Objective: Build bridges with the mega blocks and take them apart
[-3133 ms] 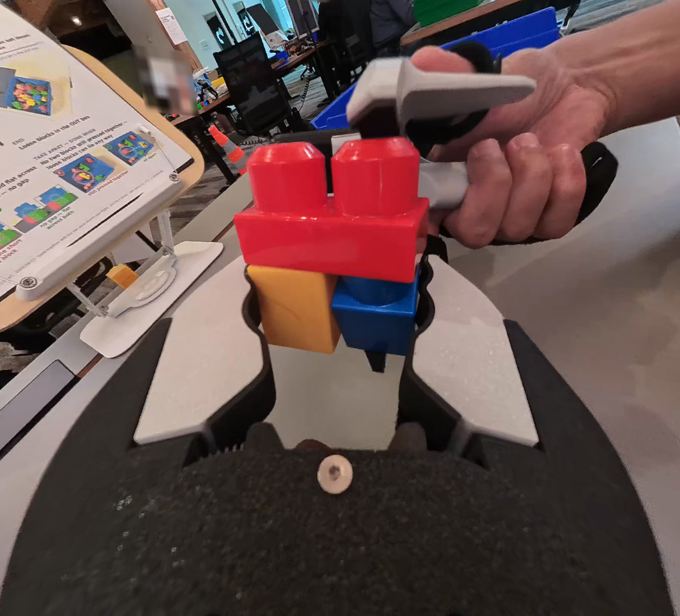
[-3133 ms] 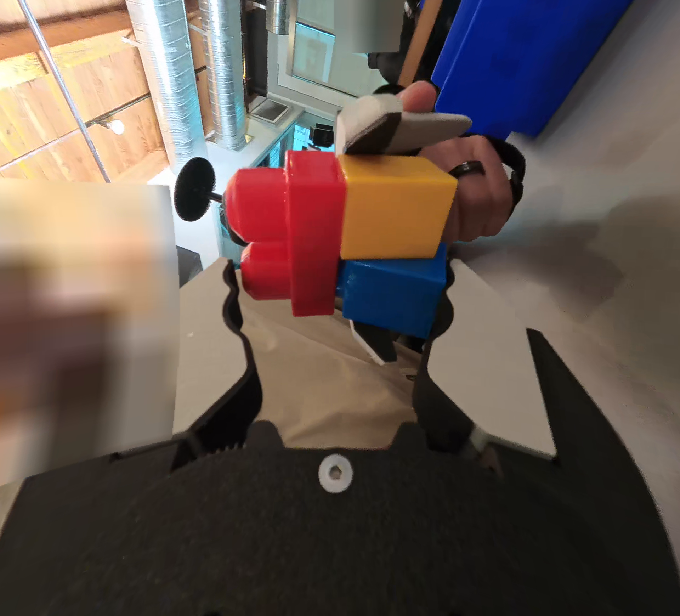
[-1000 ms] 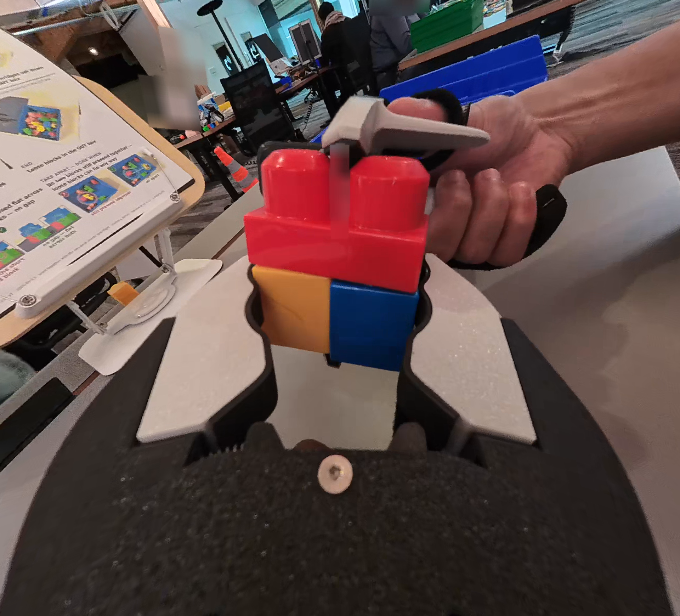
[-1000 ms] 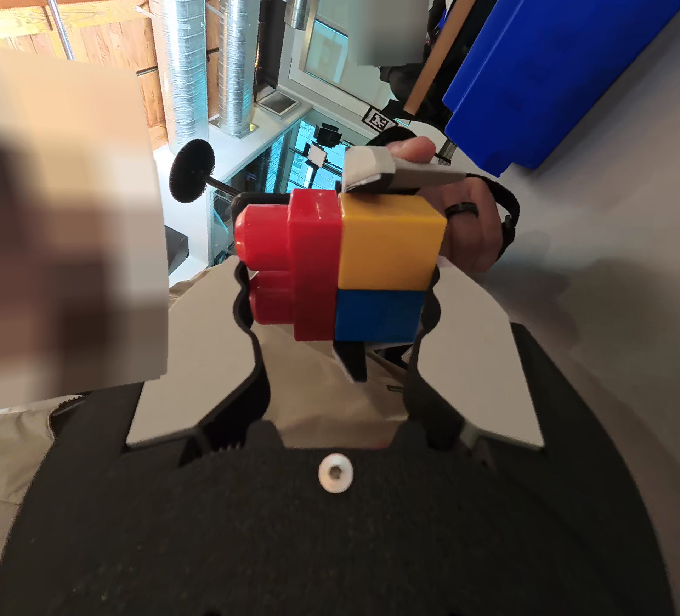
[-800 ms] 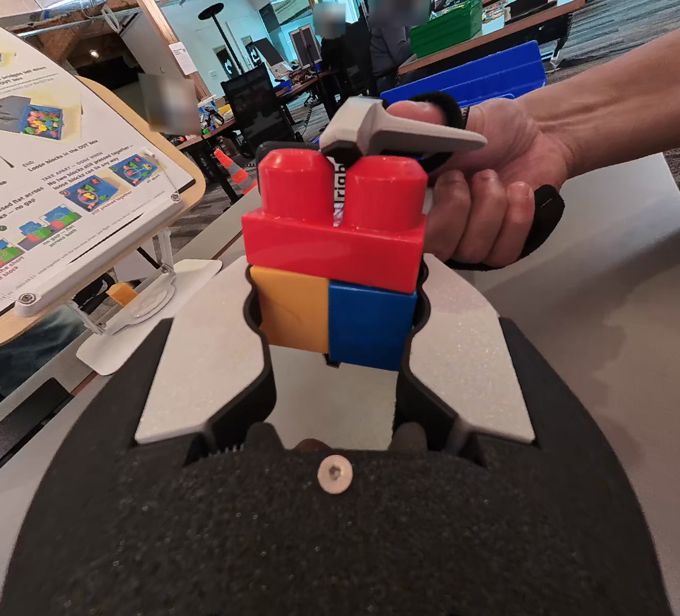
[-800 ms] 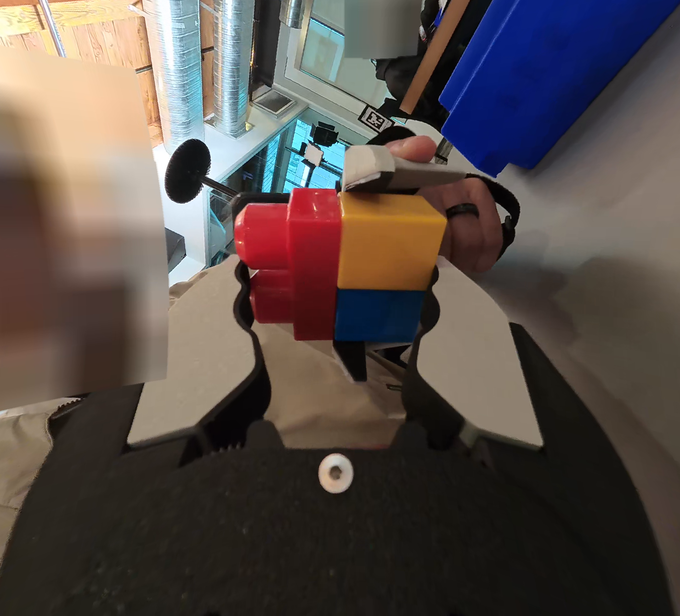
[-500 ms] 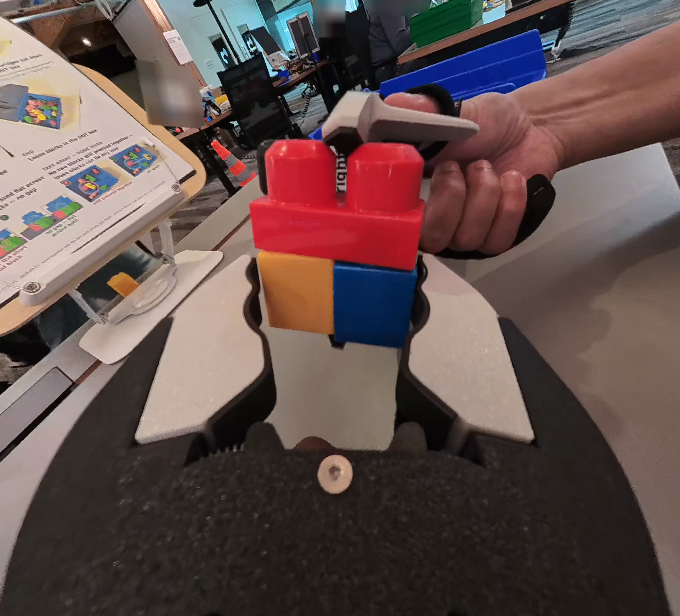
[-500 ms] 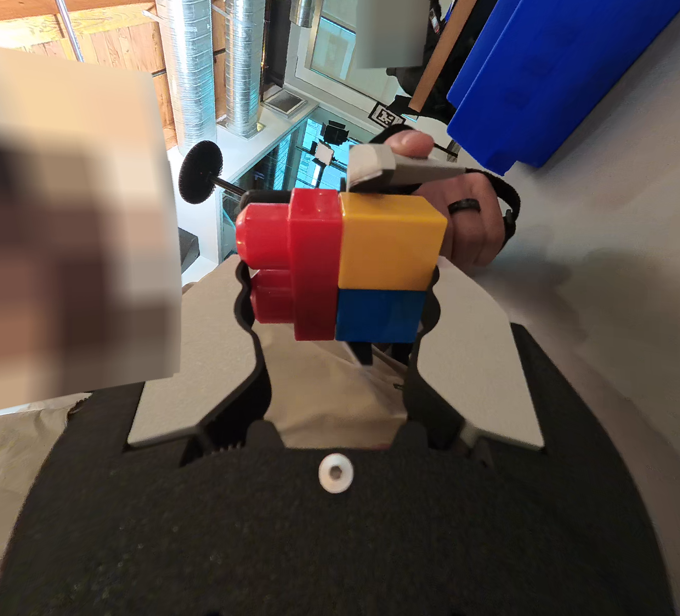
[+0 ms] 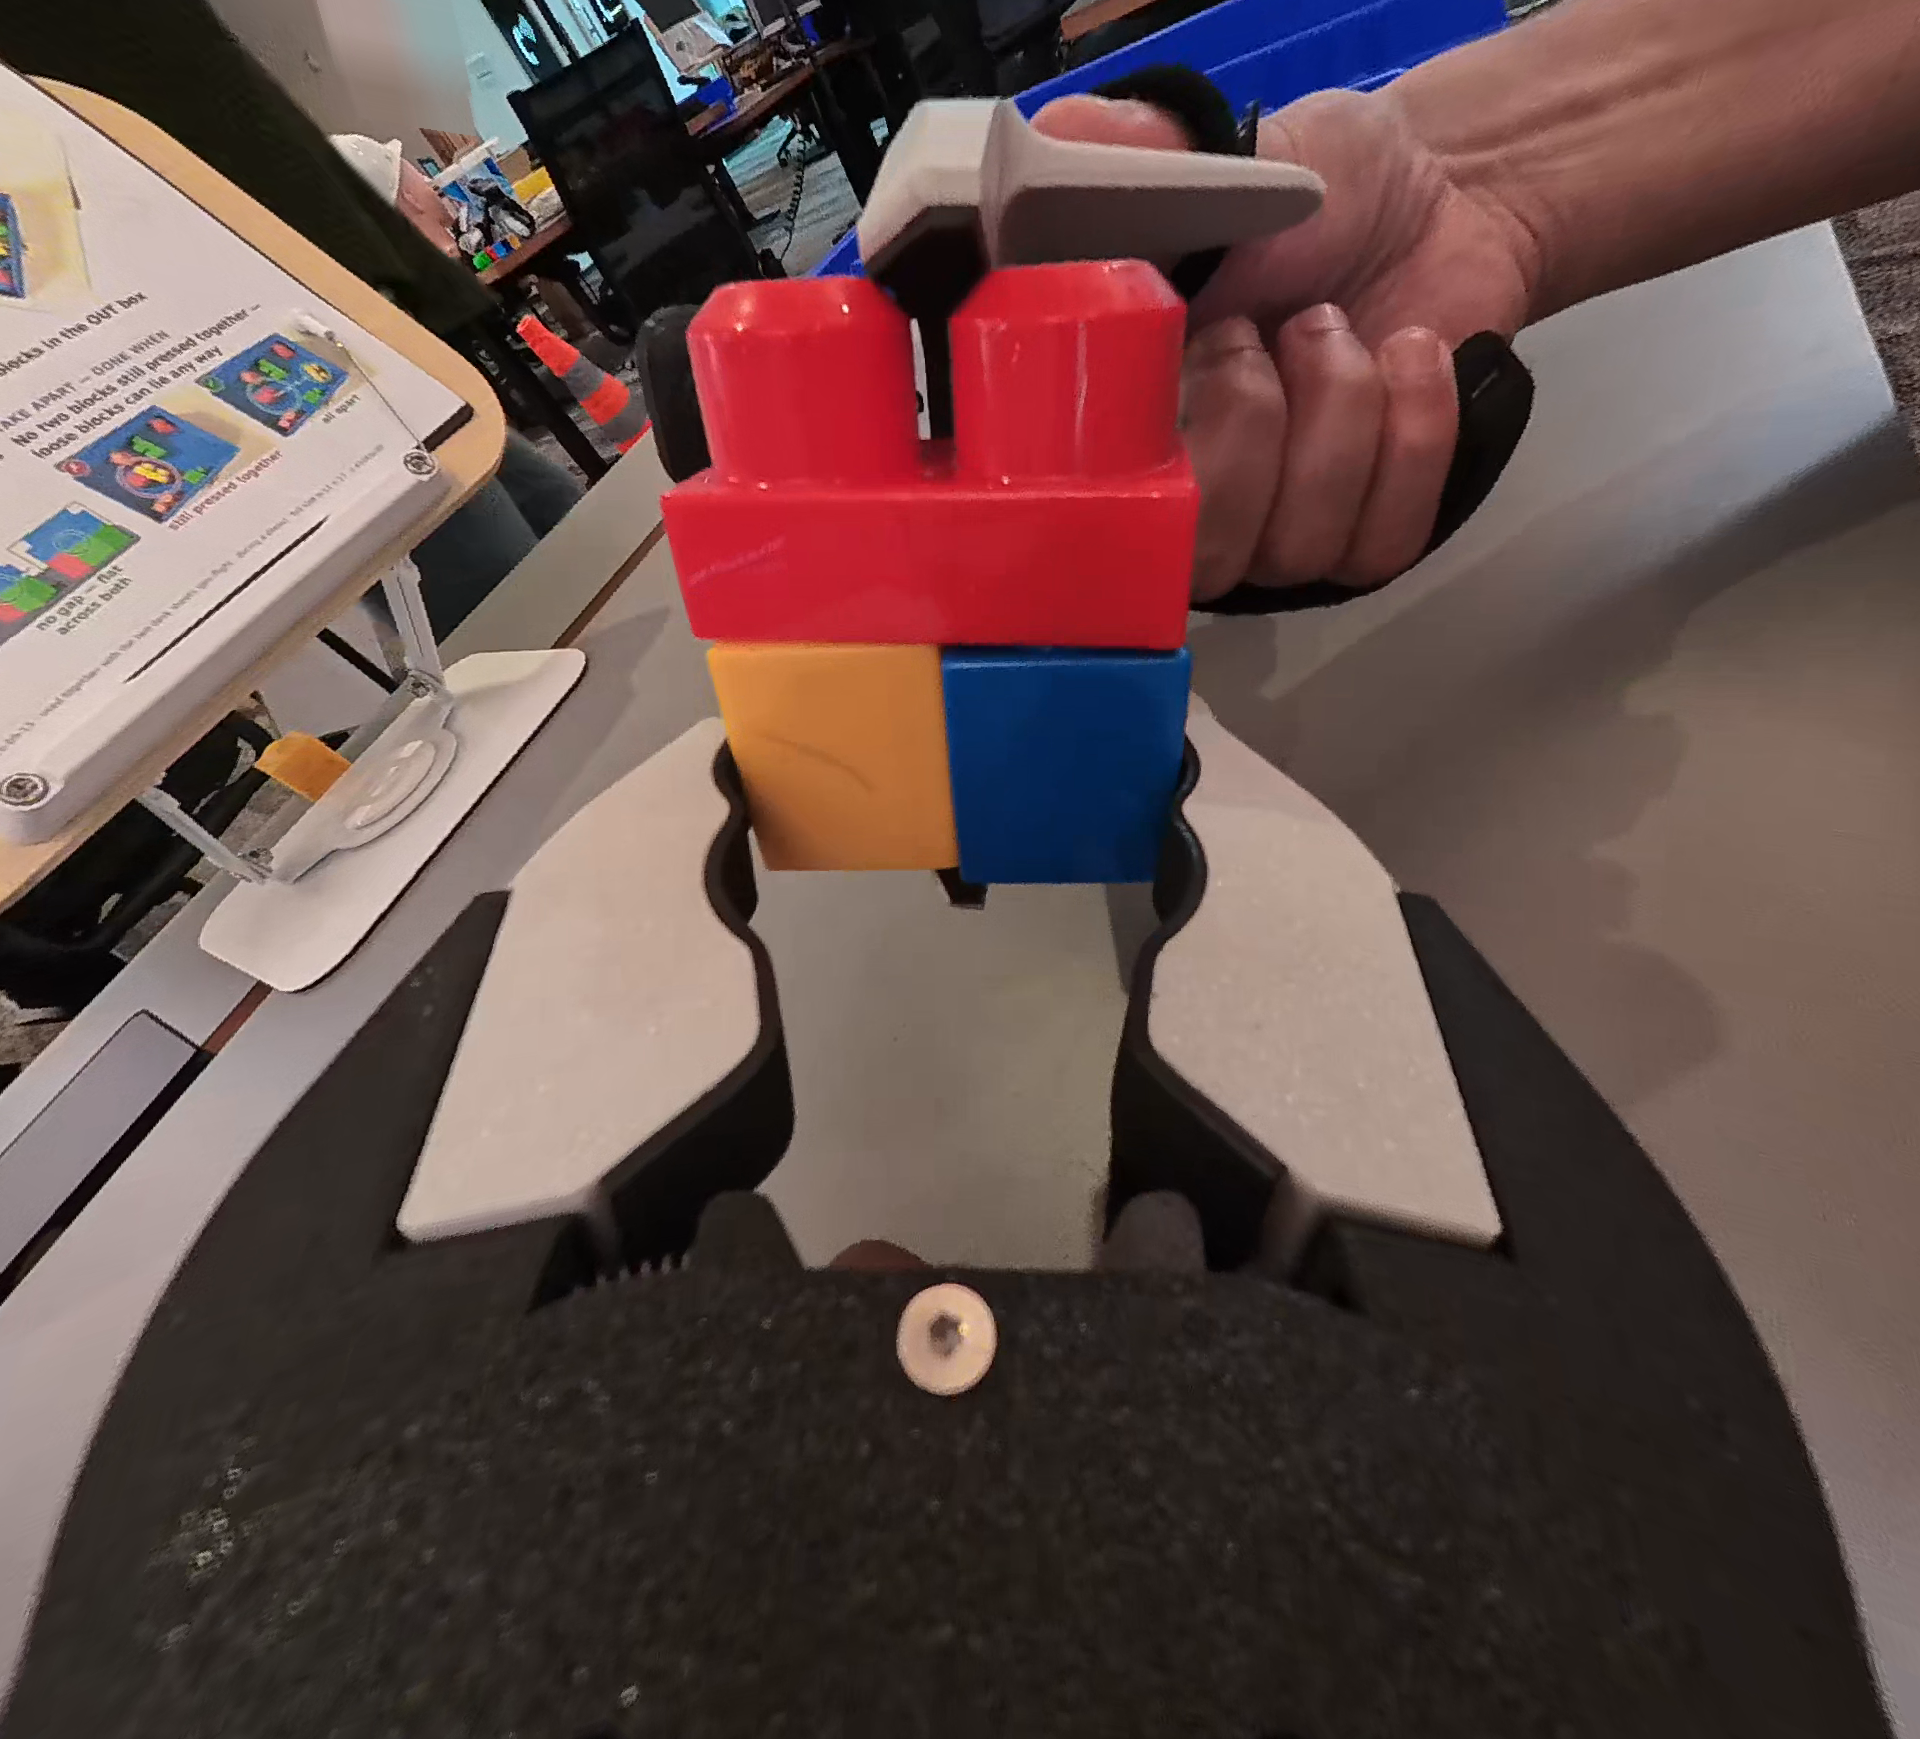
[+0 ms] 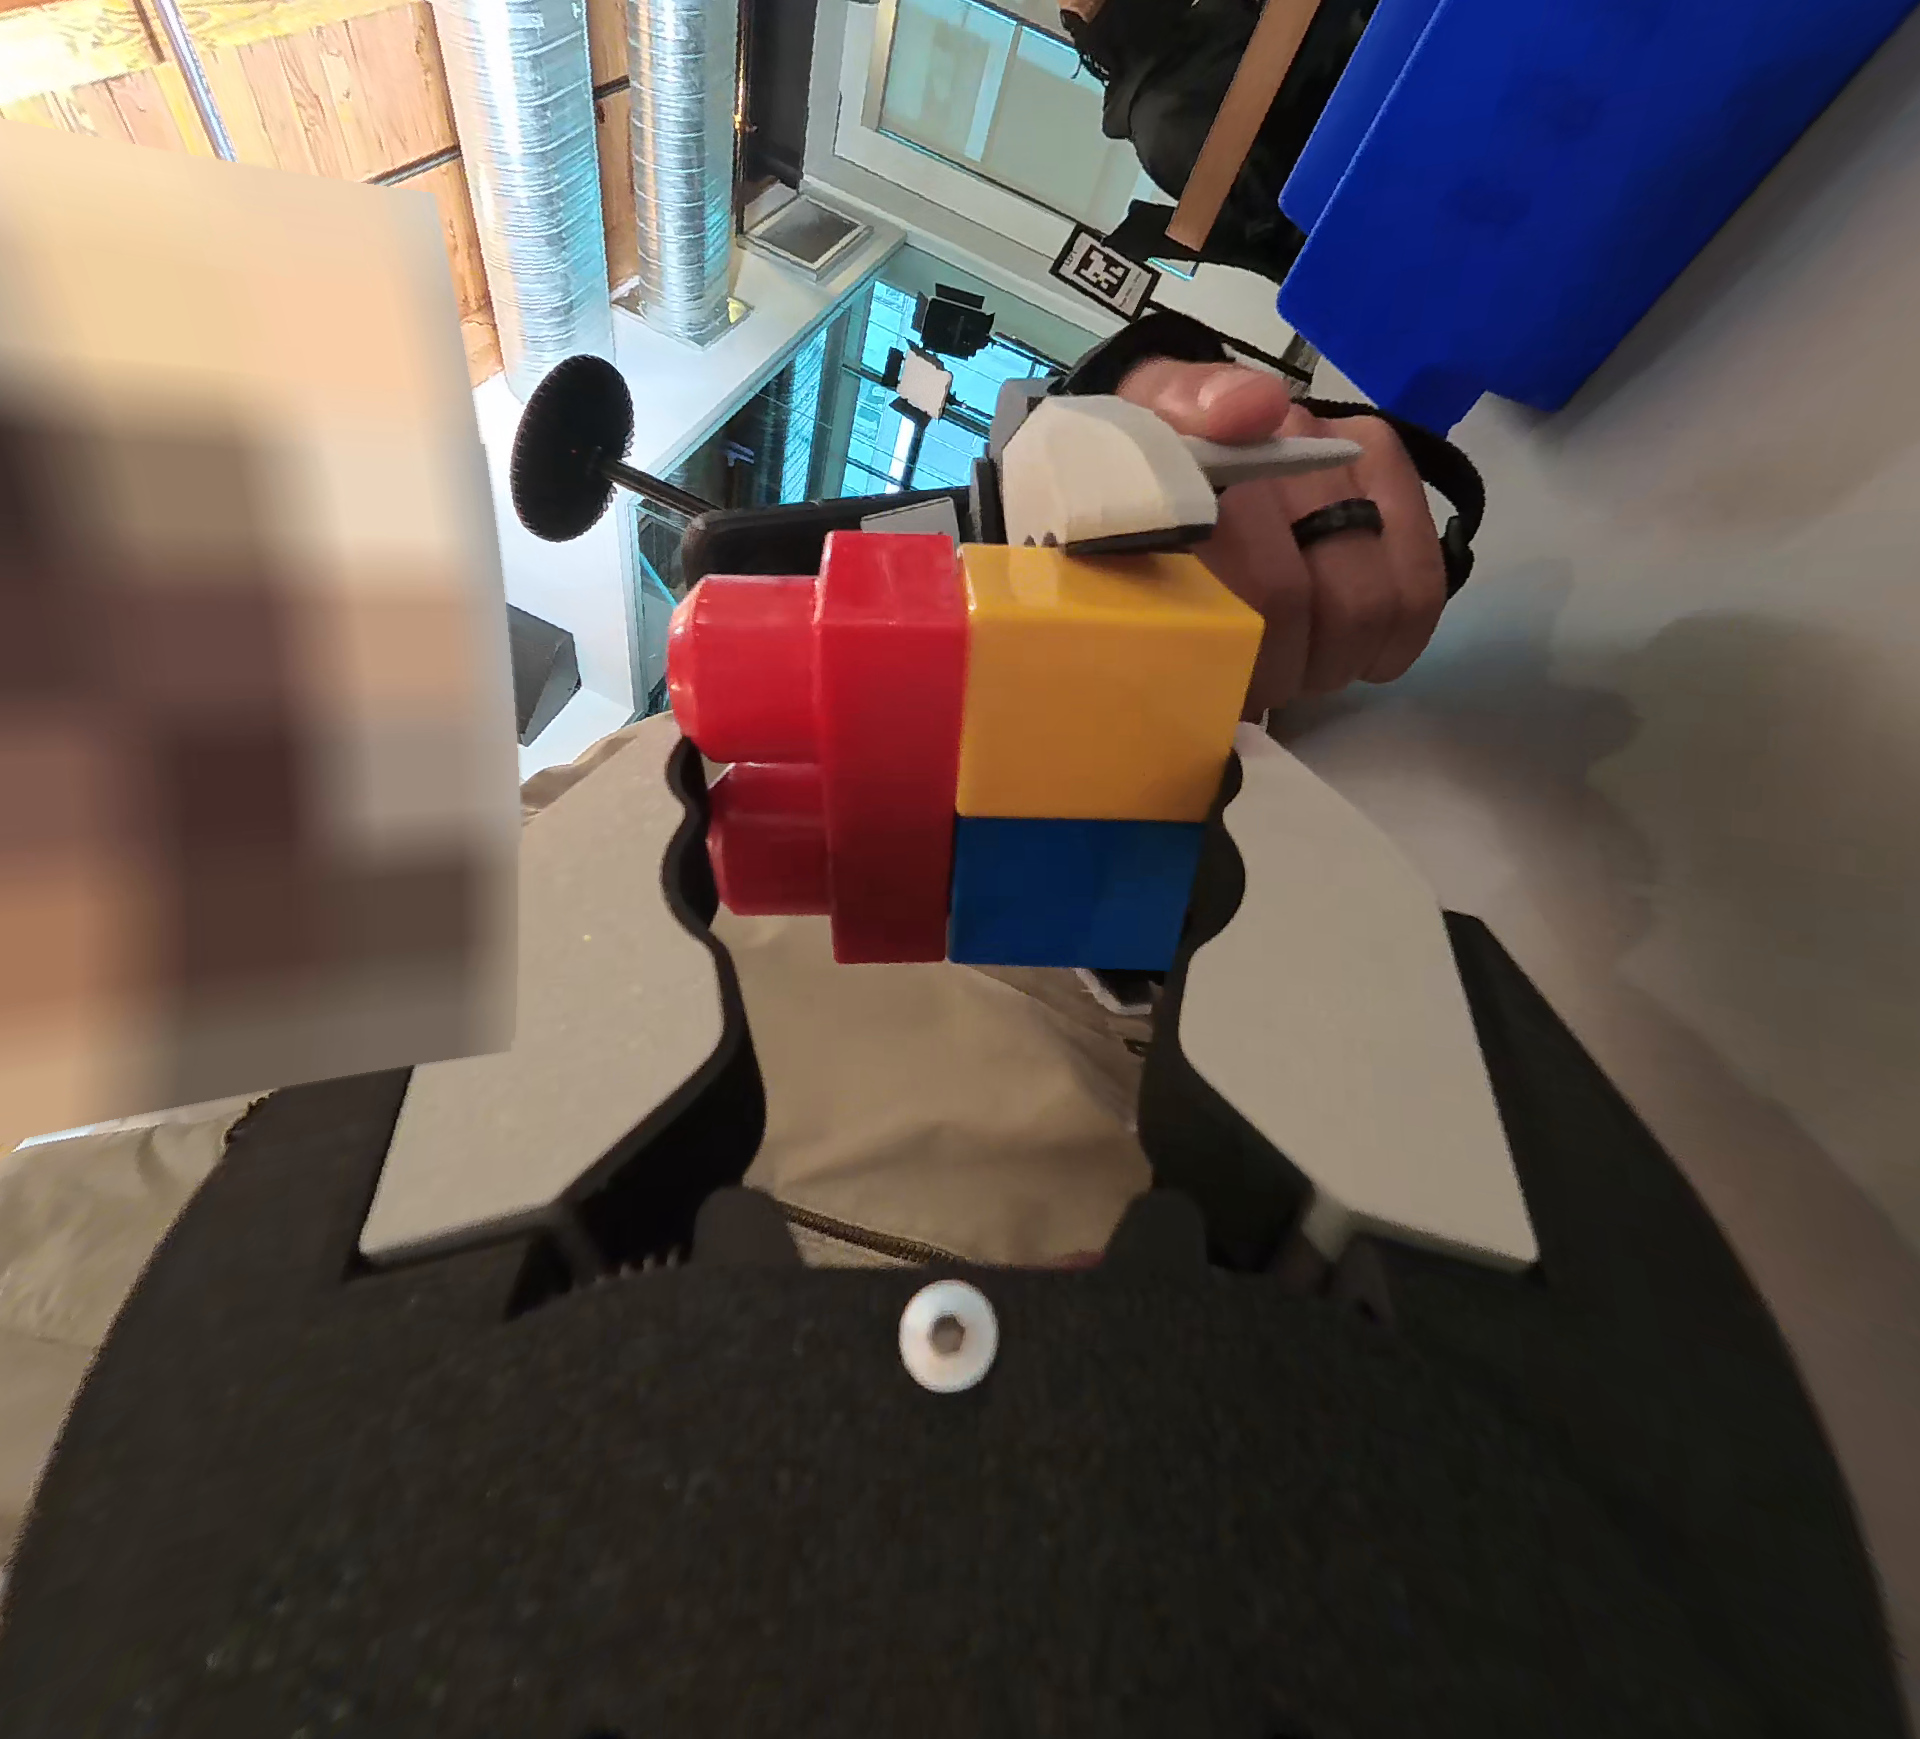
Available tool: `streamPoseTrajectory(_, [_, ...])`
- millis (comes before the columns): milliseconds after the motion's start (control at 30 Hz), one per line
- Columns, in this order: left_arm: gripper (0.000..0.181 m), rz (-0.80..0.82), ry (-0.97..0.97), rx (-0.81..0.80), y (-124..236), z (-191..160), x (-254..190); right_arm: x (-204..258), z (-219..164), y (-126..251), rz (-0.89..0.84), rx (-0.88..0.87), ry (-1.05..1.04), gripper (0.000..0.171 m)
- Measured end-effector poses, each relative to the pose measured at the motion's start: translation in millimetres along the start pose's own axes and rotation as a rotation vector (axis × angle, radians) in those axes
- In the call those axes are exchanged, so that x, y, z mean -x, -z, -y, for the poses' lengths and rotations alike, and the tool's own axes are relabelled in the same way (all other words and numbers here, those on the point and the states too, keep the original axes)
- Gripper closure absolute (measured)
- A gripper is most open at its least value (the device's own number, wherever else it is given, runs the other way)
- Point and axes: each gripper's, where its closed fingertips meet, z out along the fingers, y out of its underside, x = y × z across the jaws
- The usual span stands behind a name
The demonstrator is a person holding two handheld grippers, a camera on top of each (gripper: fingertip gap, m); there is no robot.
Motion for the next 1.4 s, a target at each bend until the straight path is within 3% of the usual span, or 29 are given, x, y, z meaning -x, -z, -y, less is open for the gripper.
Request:
streamPoseTrajectory(167, [0.106, 0.041, -0.017, -0.028, -1.0, 3.3, 2.7, 3.3, 1.0, 0.7, -0.012, -0.021, 0.032, 0.079])
streamPoseTrajectory(367, [0.106, 0.085, -0.007, -0.053, 2.6, 6.9, 12.5, 0.9, -2.2, 4.3, -0.070, -0.032, 0.089, 0.067])
streamPoseTrajectory(533, [0.106, 0.082, -0.048, -0.024, -1.3, 4.1, 10.1, 4.2, -8.9, -1.7, -0.037, 0.005, 0.093, 0.078])
streamPoseTrajectory(1067, [0.107, 0.088, -0.022, -0.010, -5.9, -3.5, 12.0, -3.1, -5.7, 0.7, -0.079, -0.013, 0.094, 0.079])
streamPoseTrajectory(1333, [0.106, 0.164, 0.092, 0.008, -1.3, -9.4, 34.1, -2.6, -0.5, 11.1, -0.316, 0.058, 0.223, 0.075])
streamPoseTrajectory(1367, [0.106, 0.174, 0.119, 0.026, -0.9, -12.8, 37.6, -3.0, 2.0, 16.5, -0.382, 0.078, 0.263, 0.080])
streamPoseTrajectory(1400, [0.106, 0.184, 0.141, 0.052, -1.5, -17.5, 40.3, -1.6, 6.0, 21.9, -0.448, 0.099, 0.309, 0.098])
